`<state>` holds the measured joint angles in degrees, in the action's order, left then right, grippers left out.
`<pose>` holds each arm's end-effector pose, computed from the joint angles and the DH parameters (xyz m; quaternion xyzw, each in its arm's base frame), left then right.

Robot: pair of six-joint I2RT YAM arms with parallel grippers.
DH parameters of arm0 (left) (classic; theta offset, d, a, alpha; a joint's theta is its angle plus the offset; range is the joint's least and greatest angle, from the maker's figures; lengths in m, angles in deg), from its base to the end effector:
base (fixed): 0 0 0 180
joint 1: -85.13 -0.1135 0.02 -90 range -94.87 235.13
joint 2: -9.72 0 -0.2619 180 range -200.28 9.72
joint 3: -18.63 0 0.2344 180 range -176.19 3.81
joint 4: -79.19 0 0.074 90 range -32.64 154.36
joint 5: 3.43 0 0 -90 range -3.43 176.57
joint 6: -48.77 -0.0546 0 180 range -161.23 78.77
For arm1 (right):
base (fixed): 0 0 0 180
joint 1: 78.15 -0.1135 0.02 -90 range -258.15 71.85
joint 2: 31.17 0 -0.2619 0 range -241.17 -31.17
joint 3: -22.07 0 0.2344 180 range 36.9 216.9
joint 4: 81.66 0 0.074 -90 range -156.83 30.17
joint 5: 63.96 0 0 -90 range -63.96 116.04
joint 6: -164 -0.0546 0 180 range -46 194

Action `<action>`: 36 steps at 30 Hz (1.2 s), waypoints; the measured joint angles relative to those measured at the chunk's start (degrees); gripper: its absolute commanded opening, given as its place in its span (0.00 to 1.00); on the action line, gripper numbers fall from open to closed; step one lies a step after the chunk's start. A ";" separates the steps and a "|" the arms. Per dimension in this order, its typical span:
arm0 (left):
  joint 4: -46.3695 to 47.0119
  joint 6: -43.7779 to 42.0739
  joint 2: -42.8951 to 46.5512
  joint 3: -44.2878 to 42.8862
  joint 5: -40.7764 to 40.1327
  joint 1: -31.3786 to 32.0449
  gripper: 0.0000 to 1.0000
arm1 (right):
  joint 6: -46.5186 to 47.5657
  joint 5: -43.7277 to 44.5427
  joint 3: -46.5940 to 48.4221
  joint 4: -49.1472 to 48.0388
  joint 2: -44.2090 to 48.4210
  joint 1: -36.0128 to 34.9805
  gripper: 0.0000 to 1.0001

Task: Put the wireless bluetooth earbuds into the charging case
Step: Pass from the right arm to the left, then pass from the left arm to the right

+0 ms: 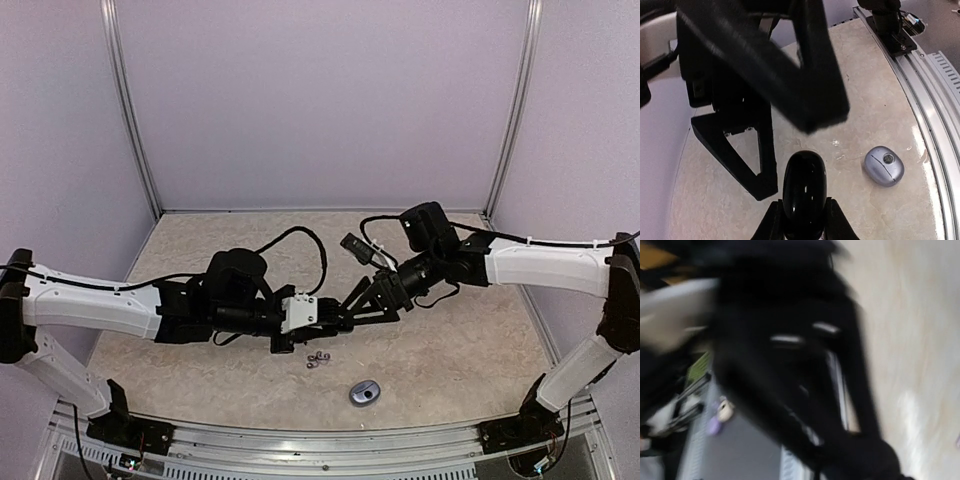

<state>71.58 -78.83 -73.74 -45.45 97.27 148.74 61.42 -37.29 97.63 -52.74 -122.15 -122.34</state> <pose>0.1354 -0.2957 0.2380 0.6869 0.5011 -0.1945 0.4891 0.1961 0.2587 0.2442 -0.4096 0.6993 0.5827 0.0605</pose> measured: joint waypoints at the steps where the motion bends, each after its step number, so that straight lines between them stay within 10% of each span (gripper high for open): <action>1: 0.31 1.33 0.72 0.00 0.87 -0.76 0.09 | 0.42 0.70 0.00 -1.03 2.05 0.04 0.85; 14: 9.75 25.27 8.90 0.02 16.87 -12.24 0.08 | 8.46 17.51 -2.60 -10.80 17.11 0.17 0.97; 36: 15.98 36.50 6.40 -0.61 24.70 -12.57 0.04 | 19.37 17.55 -4.09 -11.21 17.68 -2.80 0.49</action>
<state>87.56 -42.33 -67.33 -46.06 121.97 136.18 80.79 -19.74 93.54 -63.96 -104.47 -125.14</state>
